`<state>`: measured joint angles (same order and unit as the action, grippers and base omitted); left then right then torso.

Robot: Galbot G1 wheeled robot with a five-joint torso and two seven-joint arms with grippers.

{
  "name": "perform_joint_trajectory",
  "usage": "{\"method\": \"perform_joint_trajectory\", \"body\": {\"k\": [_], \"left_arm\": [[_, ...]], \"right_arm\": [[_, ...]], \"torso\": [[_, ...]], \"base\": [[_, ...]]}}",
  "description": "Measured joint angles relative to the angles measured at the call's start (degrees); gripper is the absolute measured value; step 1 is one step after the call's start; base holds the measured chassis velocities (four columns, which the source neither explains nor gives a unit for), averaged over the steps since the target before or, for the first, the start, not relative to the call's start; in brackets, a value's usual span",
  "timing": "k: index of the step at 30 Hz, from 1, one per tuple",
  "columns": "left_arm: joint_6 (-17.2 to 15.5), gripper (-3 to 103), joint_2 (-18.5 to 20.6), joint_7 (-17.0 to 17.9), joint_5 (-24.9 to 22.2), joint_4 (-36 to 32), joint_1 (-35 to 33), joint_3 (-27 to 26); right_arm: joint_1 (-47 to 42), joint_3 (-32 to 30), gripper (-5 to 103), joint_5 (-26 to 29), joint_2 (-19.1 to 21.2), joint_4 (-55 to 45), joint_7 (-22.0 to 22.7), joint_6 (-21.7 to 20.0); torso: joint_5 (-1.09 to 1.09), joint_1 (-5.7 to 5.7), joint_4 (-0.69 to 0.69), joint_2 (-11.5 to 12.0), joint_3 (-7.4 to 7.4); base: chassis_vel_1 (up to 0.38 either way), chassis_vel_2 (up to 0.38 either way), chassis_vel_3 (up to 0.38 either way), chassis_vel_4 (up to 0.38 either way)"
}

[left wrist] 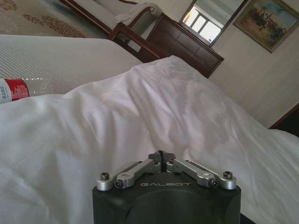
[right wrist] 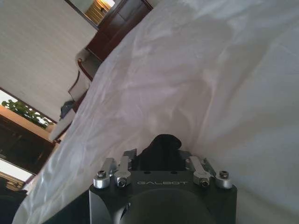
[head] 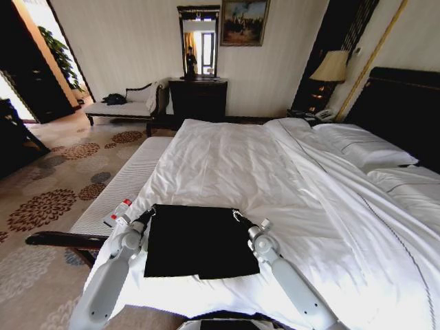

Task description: Fold the clothes on the bed.

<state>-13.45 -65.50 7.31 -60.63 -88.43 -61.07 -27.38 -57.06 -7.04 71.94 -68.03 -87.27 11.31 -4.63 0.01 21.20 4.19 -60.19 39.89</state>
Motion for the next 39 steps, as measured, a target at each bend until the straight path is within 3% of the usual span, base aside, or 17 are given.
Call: {"method": "perform_joint_trajectory", "body": {"k": [1, 5, 15, 23, 27, 30, 39], "left_arm": [[0.0, 0, 0.0, 0.0, 0.0, 0.0, 0.0, 0.0], [0.0, 0, 0.0, 0.0, 0.1, 0.0, 0.0, 0.0], [0.2, 0, 0.1, -0.1, -0.4, 0.0, 0.3, -0.3], [0.5, 0, -0.1, -0.4, -1.2, -1.2, 0.9, -0.7], [0.9, 0, 0.1, -1.6, -2.4, -4.1, 0.5, -1.2], [1.0, 0, -0.3, -3.0, -5.6, -9.6, -1.0, -2.9], [0.0, 0, -0.4, -3.2, -15.8, -26.1, -5.6, -11.2]], "right_arm": [[0.0, 0.0, 50, 0.0, 0.0, 0.0, 0.0, 0.0], [0.4, -0.5, 28, -0.1, -0.7, 0.5, -0.7, 1.2], [-0.7, -2.9, 2, 0.6, -0.1, -2.6, -1.6, 3.8], [-2.0, -4.5, 2, 1.0, 0.6, -7.1, -5.0, 7.8], [-3.5, -5.6, 2, 1.0, 1.7, -11.8, -9.9, 11.9], [-5.1, -7.0, 2, 2.5, 2.4, -16.8, -14.4, 14.6], [-8.7, -13.5, 2, 4.1, 3.4, -27.8, -16.1, 16.6]], "torso": [[0.0, 0.0, 0.0, 0.0, 0.0], [0.0, 0.0, 0.0, 0.0, 0.0], [0.0, 0.0, 0.0, 0.0, 0.0], [0.0, 0.0, 0.0, 0.0, 0.0], [0.0, 0.0, 0.0, 0.0, 0.0], [-0.01, 0.0, 0.01, 0.0, 0.0], [0.0, 0.0, 0.0, 0.0, -0.01]], "base": [[0.0, 0.0, 0.0, 0.0], [0.0, 0.0, 0.0, 0.0], [0.0, 0.0, 0.0, 0.0], [0.0, 0.0, 0.0, 0.0], [0.0, 0.0, 0.0, 0.0], [0.0, 0.0, 0.0, 0.0], [0.0, 0.0, 0.0, 0.0]]}}
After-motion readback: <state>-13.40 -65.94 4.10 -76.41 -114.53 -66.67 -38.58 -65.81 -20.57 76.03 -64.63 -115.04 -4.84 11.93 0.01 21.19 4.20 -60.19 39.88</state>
